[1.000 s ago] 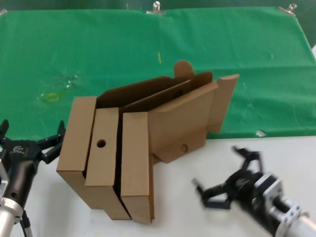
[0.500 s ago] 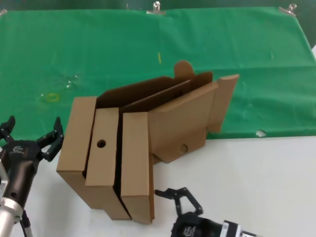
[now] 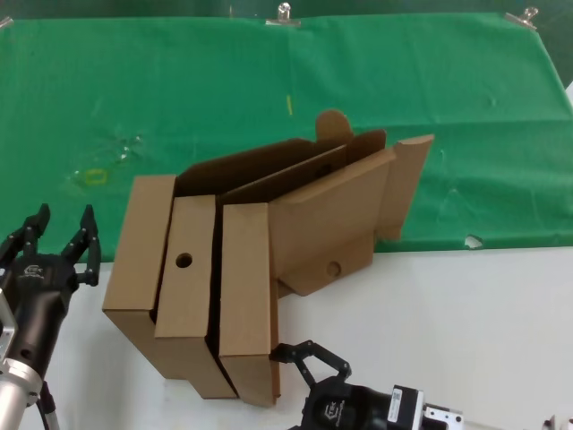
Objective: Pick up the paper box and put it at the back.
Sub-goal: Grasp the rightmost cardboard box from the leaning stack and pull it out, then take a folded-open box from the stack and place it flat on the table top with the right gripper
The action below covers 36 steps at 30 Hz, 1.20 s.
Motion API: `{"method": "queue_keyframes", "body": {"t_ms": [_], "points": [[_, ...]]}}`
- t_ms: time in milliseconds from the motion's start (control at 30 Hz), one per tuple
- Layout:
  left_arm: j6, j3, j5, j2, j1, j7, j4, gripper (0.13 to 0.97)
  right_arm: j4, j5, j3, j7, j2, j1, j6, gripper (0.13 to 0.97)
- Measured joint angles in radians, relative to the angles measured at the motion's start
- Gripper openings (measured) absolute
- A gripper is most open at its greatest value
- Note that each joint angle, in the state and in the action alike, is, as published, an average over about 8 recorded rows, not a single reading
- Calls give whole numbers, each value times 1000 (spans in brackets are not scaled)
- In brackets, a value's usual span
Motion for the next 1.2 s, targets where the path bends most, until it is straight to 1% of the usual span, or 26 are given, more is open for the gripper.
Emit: {"method": "queue_keyframes", "body": {"t_ms": [67,133,167,333,367,433,467,633,733,767,1033,1200], "points": [[0,0,0,0,0,0,0,468,-4,-3,2,1,-1,4,-2,803],[0,0,0,0,0,0,0,412,-5,-7,4,1,-1,7,-3,756],[0,0,0,0,0,0,0,412,-6,-9,5,1,-1,8,-3,733],[0,0,0,0,0,0,0,312,-8,-21,6,-4,-2,11,-3,616],[0,0,0,0,0,0,0,292,-8,-23,7,-6,-3,12,-3,616],[0,0,0,0,0,0,0,251,-10,-28,7,-10,-4,13,-2,561],[0,0,0,0,0,0,0,251,-10,-30,7,-12,-4,15,-2,534],[0,0,0,0,0,0,0,196,-14,-37,7,-17,-8,24,-1,396],[0,0,0,0,0,0,0,162,-16,-41,7,-17,-10,29,1,396],[0,0,0,0,0,0,0,162,-17,-42,7,-17,-11,31,1,396],[0,0,0,0,0,0,0,150,-19,-54,7,-22,-16,36,10,244],[0,0,0,0,0,-1,0,143,6,-56,15,-33,-11,22,19,203]]}}
